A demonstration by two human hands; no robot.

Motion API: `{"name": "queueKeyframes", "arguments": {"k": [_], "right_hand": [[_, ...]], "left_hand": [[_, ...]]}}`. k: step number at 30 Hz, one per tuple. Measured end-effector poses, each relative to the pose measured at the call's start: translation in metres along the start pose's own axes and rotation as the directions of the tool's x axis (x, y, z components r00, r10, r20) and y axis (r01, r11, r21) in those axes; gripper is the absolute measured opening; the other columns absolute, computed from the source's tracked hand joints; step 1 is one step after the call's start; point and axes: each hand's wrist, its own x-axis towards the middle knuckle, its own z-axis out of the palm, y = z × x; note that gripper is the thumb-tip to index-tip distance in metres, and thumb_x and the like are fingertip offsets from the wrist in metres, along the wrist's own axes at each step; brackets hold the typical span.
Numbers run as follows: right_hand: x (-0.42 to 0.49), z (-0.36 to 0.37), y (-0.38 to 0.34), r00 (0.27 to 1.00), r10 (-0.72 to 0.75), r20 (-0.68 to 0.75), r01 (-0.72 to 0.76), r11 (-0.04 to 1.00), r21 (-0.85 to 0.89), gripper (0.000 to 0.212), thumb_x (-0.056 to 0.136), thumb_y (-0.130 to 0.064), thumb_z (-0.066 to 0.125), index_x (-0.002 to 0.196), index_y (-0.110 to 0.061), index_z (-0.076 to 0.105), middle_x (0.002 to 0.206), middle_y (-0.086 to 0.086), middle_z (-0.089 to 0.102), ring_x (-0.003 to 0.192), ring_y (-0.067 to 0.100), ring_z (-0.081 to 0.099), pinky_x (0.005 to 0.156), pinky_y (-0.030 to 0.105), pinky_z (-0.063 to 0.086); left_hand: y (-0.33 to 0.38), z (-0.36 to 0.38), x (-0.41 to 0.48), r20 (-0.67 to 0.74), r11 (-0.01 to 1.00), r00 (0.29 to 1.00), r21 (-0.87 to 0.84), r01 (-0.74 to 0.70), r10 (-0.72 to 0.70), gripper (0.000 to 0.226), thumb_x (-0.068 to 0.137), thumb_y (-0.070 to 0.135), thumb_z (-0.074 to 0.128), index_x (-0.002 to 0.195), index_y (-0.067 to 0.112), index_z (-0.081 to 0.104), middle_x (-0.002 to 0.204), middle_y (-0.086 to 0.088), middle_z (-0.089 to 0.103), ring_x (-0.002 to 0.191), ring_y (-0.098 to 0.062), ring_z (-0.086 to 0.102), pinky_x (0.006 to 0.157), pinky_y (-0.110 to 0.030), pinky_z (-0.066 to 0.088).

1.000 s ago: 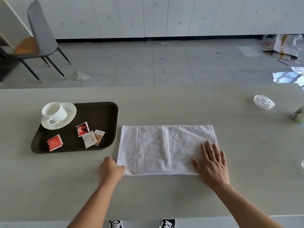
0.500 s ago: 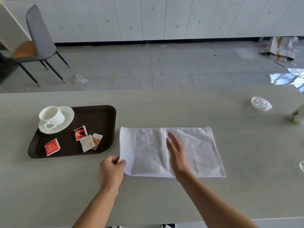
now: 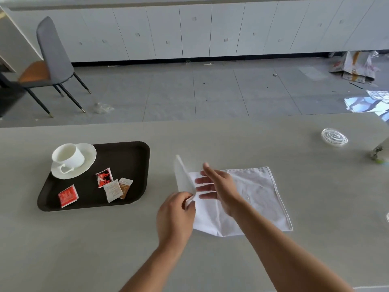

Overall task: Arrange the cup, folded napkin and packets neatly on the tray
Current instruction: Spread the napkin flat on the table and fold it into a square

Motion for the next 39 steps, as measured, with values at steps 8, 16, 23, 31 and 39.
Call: {"name": "queueKeyframes", "arguments": {"k": [8,16,23,31,39], "right_hand": [[0.019,-0.042,-0.047,0.980,-0.154,-0.127,0.055,0.821,-0.568,0.010,0.077,-0.020,0.080,0.083,-0.014,0.074,0.080,0.007,0.075,0.067,0.030,0.073,0.060,0.041,0.063],[0.011,-0.134,-0.035,0.948,-0.160,-0.274,-0.017,0.836,-0.549,0.009,0.078,-0.022,0.080,0.077,-0.026,0.072,0.070,-0.008,0.071,0.062,0.011,0.062,0.059,0.026,0.050],[0.003,-0.190,0.004,0.896,-0.113,-0.429,-0.138,0.848,-0.512,0.006,0.079,-0.022,0.077,0.079,-0.022,0.071,0.075,-0.006,0.071,0.068,0.014,0.065,0.065,0.030,0.053],[0.005,-0.210,0.032,0.865,-0.067,-0.498,-0.216,0.846,-0.487,0.005,0.080,-0.023,0.074,0.080,-0.021,0.070,0.078,-0.005,0.072,0.072,0.016,0.065,0.061,0.027,0.050],[0.007,-0.212,0.033,0.868,-0.157,-0.472,-0.202,0.756,-0.623,0.013,0.084,-0.027,0.074,0.095,-0.021,0.070,0.076,-0.009,0.063,0.075,0.019,0.060,0.061,0.025,0.040]], "left_hand": [[0.039,0.039,-0.008,0.029,0.874,0.887,0.158,-0.459,0.461,0.025,0.066,0.002,0.076,0.079,0.022,0.069,0.067,0.006,0.056,0.059,-0.019,0.051,0.053,-0.027,0.042],[0.084,0.103,-0.020,0.152,0.773,0.763,-0.011,-0.634,0.628,0.024,0.073,0.008,0.070,0.089,0.026,0.071,0.075,0.008,0.060,0.075,-0.016,0.057,0.073,-0.028,0.044],[0.099,0.150,-0.029,0.308,0.707,0.665,-0.035,-0.707,0.680,0.017,0.078,0.012,0.065,0.086,0.026,0.069,0.072,0.006,0.057,0.071,-0.019,0.053,0.068,-0.031,0.044],[0.086,0.167,-0.037,0.484,0.679,0.582,-0.036,-0.733,0.653,0.012,0.077,0.025,0.067,0.089,0.026,0.070,0.079,0.008,0.065,0.077,-0.018,0.060,0.073,-0.032,0.049],[0.060,0.161,-0.013,0.399,0.733,0.692,0.068,-0.677,0.602,0.018,0.078,0.022,0.065,0.095,0.019,0.068,0.102,-0.005,0.065,0.099,-0.027,0.062,0.091,-0.038,0.049]]}}
